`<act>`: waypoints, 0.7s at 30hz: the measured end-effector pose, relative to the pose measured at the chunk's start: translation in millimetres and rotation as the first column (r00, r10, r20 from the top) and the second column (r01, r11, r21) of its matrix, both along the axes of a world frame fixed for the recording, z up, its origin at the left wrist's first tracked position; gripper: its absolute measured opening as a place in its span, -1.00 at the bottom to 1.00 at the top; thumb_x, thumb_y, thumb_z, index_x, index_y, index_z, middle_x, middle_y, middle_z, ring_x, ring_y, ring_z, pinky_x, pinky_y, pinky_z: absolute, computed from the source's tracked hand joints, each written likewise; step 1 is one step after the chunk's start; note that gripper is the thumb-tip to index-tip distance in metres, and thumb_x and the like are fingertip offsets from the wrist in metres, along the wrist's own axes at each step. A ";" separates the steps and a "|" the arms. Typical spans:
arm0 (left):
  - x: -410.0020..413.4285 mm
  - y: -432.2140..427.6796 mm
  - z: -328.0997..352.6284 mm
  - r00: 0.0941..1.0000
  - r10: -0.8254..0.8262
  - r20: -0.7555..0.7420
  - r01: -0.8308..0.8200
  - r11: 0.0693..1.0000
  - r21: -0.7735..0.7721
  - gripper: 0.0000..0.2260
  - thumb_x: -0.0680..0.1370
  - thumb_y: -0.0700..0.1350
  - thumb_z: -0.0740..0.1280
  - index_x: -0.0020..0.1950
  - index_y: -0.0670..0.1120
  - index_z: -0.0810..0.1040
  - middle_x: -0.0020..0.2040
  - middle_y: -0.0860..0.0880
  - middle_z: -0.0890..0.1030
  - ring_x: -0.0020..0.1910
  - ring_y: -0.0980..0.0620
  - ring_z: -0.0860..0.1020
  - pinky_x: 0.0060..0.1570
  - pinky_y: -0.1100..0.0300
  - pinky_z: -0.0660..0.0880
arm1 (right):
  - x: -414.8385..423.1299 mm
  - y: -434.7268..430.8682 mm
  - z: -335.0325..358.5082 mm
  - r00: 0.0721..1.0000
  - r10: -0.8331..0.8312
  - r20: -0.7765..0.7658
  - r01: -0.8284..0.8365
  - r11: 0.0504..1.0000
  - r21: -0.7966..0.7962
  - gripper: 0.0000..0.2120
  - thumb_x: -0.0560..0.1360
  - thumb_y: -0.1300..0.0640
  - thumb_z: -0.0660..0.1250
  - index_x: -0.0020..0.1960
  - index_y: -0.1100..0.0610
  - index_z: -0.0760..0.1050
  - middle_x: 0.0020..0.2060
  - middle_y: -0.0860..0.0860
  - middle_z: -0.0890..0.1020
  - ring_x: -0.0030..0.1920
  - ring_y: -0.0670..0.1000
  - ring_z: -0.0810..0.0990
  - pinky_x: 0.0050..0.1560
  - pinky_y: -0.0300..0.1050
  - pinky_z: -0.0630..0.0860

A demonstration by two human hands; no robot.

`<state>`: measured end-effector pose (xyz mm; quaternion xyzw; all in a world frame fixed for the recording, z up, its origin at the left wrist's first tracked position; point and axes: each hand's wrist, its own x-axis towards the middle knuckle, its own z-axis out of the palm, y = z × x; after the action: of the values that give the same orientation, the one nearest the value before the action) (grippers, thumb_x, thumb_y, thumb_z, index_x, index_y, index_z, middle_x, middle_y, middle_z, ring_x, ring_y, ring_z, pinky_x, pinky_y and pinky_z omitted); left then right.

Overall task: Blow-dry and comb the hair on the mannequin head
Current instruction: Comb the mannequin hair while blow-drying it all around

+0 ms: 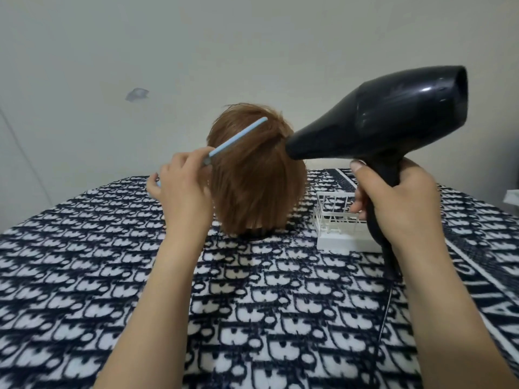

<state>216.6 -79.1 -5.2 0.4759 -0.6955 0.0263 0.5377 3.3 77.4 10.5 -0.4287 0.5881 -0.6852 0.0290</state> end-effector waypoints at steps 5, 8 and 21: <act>-12.6 -24.2 29.5 0.998 0.049 0.043 -0.050 0.998 0.022 -0.62 0.54 -0.26 0.24 0.23 0.14 0.51 0.14 -0.02 0.55 0.15 -0.10 0.45 0.30 -0.20 0.17 | 0.0 -3.7 -2.6 1.000 0.015 0.004 -0.015 1.000 0.023 -0.83 0.56 0.01 0.41 -0.17 0.05 0.52 -0.48 -0.06 0.62 -0.52 -0.08 0.61 -0.49 -0.22 0.54; -20.4 -32.9 35.3 0.975 0.091 0.204 -0.090 0.996 -0.014 -0.59 0.52 -0.29 0.23 0.23 0.15 0.48 0.10 -0.03 0.53 0.13 -0.13 0.43 0.26 -0.15 0.16 | 0.0 -5.2 -2.2 0.999 0.030 0.032 -0.030 1.000 -0.002 -0.83 0.55 0.02 0.42 -0.16 0.06 0.53 -0.49 -0.05 0.61 -0.53 -0.08 0.60 -0.50 -0.23 0.52; -17.1 -23.4 -2.0 0.942 0.075 0.327 -0.052 0.996 -0.077 -0.64 0.52 -0.31 0.26 0.17 0.11 0.52 0.01 0.00 0.52 0.01 -0.12 0.44 0.18 -0.15 0.21 | 2.2 -5.5 -2.3 0.997 0.058 0.047 -0.058 0.998 -0.014 -0.83 0.55 0.01 0.42 -0.15 0.06 0.54 -0.46 -0.05 0.62 -0.51 -0.06 0.61 -0.46 -0.25 0.52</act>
<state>199.5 -102.4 -7.2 0.4686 -0.7586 0.1463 0.4285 5.5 72.0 8.2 -0.4292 0.5703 -0.6978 0.0603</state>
